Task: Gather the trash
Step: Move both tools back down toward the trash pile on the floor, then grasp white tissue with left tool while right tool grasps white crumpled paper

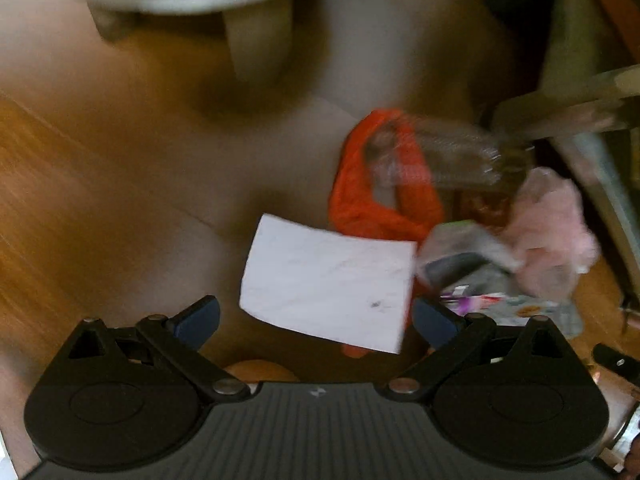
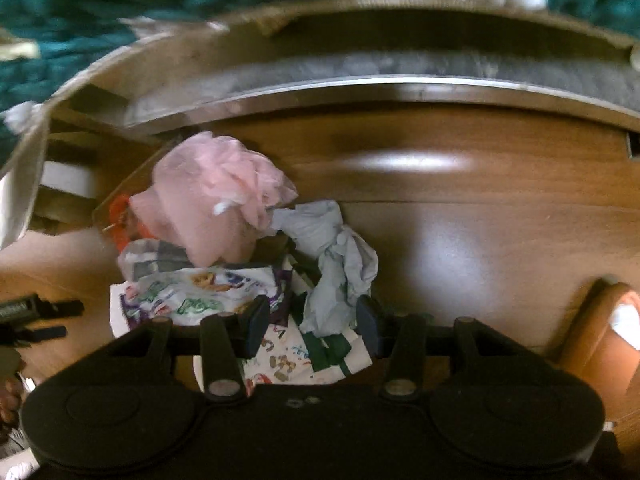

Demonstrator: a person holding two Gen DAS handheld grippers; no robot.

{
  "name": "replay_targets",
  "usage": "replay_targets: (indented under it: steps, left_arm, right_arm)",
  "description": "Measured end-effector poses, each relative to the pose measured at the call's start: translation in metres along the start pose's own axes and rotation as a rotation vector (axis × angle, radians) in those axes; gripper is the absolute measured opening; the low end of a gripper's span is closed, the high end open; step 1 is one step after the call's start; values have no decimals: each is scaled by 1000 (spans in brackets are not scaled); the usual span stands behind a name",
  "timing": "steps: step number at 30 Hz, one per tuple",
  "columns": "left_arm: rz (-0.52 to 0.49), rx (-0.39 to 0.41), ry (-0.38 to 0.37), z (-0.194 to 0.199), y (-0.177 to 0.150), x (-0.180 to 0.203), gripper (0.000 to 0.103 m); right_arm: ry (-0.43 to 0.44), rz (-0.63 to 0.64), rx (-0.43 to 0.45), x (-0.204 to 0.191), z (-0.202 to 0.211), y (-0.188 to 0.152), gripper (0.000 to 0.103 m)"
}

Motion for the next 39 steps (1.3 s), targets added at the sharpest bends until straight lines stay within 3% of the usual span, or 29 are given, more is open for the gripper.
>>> replay_targets:
  steps: [7,18,21,24,26,28,29,30,32,39]
  left_arm:
    - [62,-54,-14,-40,0,-30,102]
    - [77,-30,-47,-58,0,-39,98]
    - [92,-11,-81,-54,-2,-39,83]
    - [106,13,-109,-49,-2,-39,58]
    - [121,11,-95,-49,-1,-39,22]
    - [134,7,-90,-48,0,-41,19]
    - [134,18,-97,-45,0,-41,14]
    - [133,27,-97,-45,0,-41,11]
    - [134,38,-104,-40,-1,-43,6]
    - [118,77,-129,-12,-11,-38,3]
  right_arm:
    - [-34,-43,-21,4,-29,11,48]
    - [-42,-47,-52,3,-58,21,48]
    - [-33,-32,-36,-1,-57,22,47]
    - [-34,-5,-20,-5,-57,22,46]
    - [-34,12,-15,-6,-56,20,44]
    - [-46,25,-5,-7,-54,18,41]
    - [-46,29,-2,-7,-54,16,30]
    - [-49,32,0,-6,-52,15,1]
    - [-60,30,-6,-3,-49,13,2]
    - [-29,64,53,-7,-23,0,1]
Point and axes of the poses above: each gripper's, at about its wrist camera, not at the fingertips, and z roughly against the way its jaws point, x to its right, y to its top, the point moved 2 cm from there along -z, roughly the way its jaws point, and after that the axes turned 10 degrees about -y, right-handed, at the moved point
